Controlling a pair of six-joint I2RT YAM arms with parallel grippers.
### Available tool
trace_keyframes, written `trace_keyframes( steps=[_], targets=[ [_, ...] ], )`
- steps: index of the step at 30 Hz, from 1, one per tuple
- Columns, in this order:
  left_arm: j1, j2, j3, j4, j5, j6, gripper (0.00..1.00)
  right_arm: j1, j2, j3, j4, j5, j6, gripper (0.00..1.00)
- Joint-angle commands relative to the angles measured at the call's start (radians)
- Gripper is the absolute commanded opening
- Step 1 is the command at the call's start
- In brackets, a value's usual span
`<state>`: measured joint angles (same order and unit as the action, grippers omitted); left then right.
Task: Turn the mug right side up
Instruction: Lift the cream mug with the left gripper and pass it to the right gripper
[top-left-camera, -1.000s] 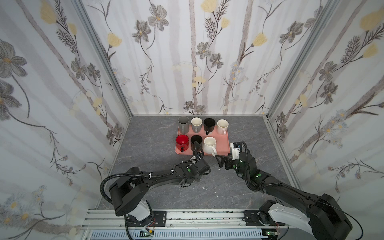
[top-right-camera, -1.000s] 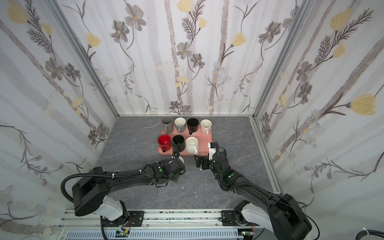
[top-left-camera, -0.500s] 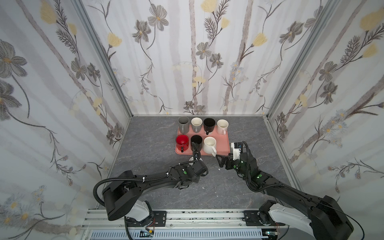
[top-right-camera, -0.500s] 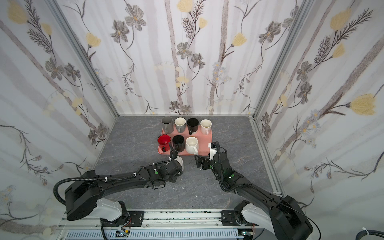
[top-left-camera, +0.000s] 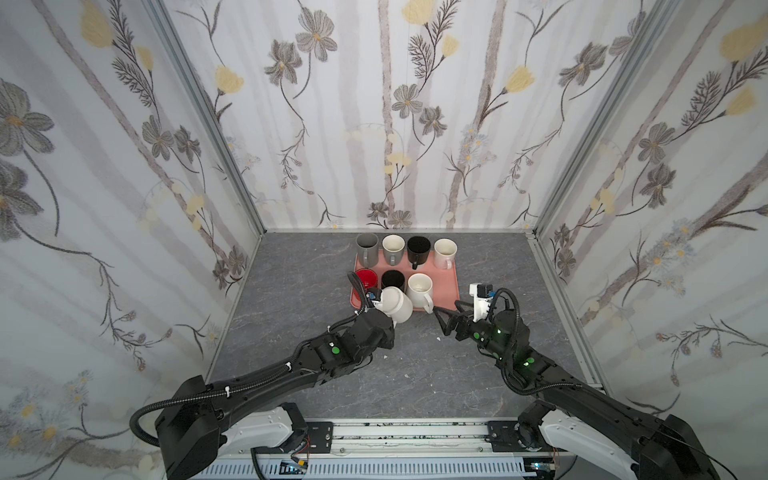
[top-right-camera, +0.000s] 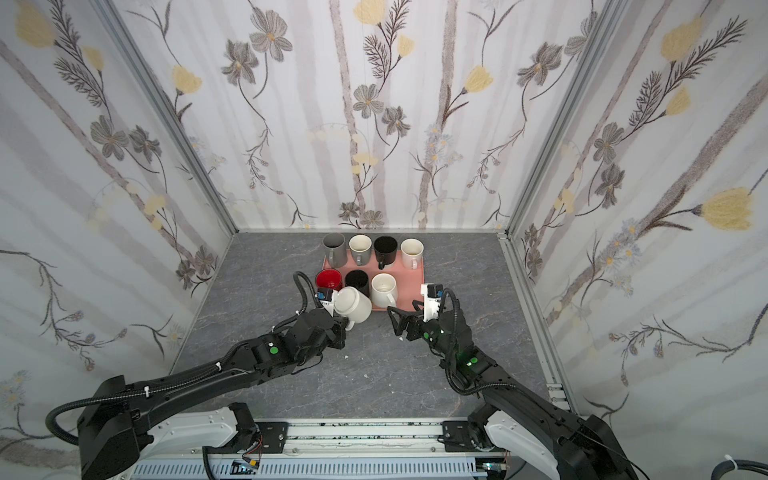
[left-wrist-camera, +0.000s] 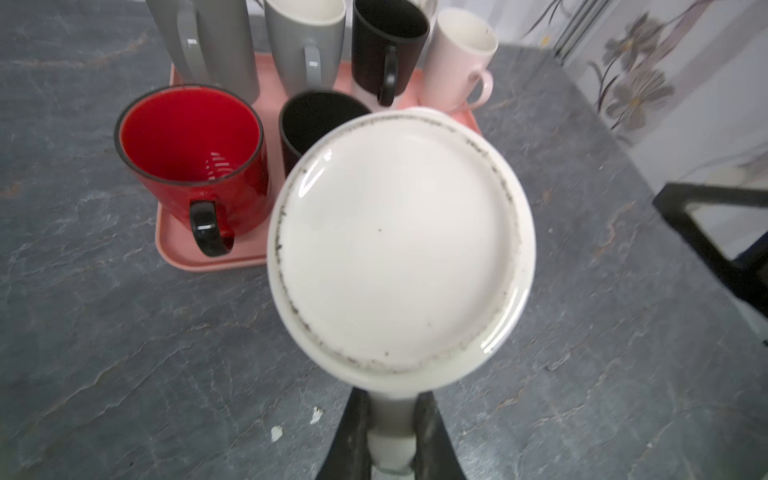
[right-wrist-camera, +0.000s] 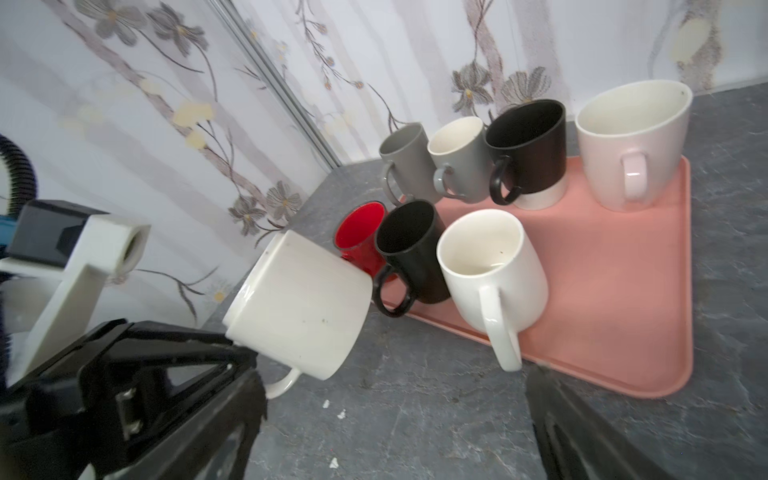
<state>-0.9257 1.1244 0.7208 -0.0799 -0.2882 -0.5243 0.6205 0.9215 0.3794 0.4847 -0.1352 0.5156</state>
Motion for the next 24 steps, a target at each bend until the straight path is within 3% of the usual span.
trace_keyframes(
  steps=[1, 6, 11, 17, 24],
  targets=[
    [0.044, -0.039, 0.003, 0.243, 0.071, -0.006, 0.00, 0.002, -0.002, 0.012, 0.145, -0.122, 0.050, 0.95],
    [0.082, -0.060, 0.001, 0.459, 0.149, 0.009, 0.00, 0.004, 0.078, 0.051, 0.312, -0.275, 0.171, 0.91],
    [0.099, -0.043, -0.017, 0.731, 0.239, -0.019, 0.00, 0.014, 0.189, 0.084, 0.547, -0.352, 0.333, 0.86],
    [0.109, -0.013, -0.020, 0.912, 0.349, -0.056, 0.00, 0.026, 0.267, 0.114, 0.732, -0.353, 0.450, 0.80],
    [0.111, -0.002, -0.024, 0.998, 0.440, -0.093, 0.00, 0.026, 0.316, 0.147, 0.865, -0.362, 0.517, 0.72]
  ],
)
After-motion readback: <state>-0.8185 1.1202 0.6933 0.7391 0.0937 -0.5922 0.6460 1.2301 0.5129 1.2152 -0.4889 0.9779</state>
